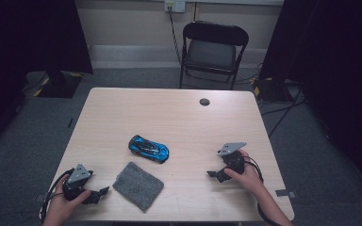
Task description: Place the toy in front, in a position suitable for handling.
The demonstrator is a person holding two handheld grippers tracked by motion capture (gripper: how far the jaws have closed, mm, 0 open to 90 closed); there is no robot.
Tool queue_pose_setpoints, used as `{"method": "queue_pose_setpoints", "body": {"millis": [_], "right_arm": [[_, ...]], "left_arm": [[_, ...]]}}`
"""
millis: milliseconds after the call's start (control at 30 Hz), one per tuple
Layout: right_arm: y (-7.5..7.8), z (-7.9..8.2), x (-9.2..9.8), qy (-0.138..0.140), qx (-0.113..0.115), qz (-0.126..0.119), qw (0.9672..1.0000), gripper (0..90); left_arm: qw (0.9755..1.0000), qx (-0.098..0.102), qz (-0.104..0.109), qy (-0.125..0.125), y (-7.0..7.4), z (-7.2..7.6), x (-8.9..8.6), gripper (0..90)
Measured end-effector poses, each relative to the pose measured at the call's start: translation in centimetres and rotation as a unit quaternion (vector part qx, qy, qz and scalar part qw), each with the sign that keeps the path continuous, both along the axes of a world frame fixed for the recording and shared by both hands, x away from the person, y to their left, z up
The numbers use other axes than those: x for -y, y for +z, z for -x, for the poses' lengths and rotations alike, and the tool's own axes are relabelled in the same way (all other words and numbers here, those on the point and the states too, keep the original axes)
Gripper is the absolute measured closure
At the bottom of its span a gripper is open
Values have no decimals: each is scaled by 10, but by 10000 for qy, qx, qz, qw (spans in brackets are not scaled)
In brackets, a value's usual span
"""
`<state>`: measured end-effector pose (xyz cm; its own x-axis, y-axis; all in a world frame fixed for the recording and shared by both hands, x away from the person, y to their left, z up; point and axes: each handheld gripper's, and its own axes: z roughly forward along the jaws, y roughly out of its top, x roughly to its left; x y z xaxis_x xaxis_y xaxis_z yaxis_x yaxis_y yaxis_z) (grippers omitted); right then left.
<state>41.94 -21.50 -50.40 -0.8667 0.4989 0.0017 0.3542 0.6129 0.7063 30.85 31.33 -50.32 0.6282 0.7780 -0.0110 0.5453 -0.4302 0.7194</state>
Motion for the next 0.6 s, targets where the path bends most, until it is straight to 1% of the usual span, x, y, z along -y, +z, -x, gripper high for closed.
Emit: {"method": "queue_pose_setpoints", "body": {"millis": [100,133,200,300,333,567,600], "right_arm": [[0,0,0,1,-2,4,10000,0],[0,1,0,-46,-8,0,10000,0],[0,1,-1,-87,-9,1,10000,0],[0,1,-1,-105,-4,-2,9999,0],[0,2,-2,-157,-1,0,9999,0],[0,2,-2,-171,-8,2,9999,0],[0,2,-4,-221,-5,5,9998,0]], "left_arm": [[10000,-28,-9,2,0,-1,1,24],[10000,-42,-47,-4,0,-1,3,15],[10000,-70,-50,-16,0,-2,4,1],[10000,-71,-51,-17,0,-2,4,0],[10000,-71,-53,-19,0,-2,4,0],[10000,-68,-53,-10,0,-2,4,0],[10000,-61,-53,-9,-1,-2,4,0]]}}
